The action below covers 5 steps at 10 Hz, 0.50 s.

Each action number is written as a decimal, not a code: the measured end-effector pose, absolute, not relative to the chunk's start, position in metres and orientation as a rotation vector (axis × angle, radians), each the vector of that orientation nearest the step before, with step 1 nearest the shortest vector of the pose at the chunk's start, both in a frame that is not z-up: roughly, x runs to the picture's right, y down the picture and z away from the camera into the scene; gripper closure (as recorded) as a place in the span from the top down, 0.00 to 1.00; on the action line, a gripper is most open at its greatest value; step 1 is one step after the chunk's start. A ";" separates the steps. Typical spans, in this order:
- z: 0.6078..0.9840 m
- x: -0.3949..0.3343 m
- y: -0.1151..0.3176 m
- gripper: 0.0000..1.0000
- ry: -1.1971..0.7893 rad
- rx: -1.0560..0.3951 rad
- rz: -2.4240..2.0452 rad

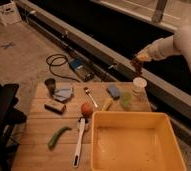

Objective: Place grapes in table surface

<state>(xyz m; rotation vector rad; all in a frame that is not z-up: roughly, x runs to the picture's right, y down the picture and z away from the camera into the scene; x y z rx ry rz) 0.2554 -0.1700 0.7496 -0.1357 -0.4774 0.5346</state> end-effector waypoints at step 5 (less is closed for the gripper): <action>0.744 0.181 -0.148 0.15 -0.699 -0.296 0.478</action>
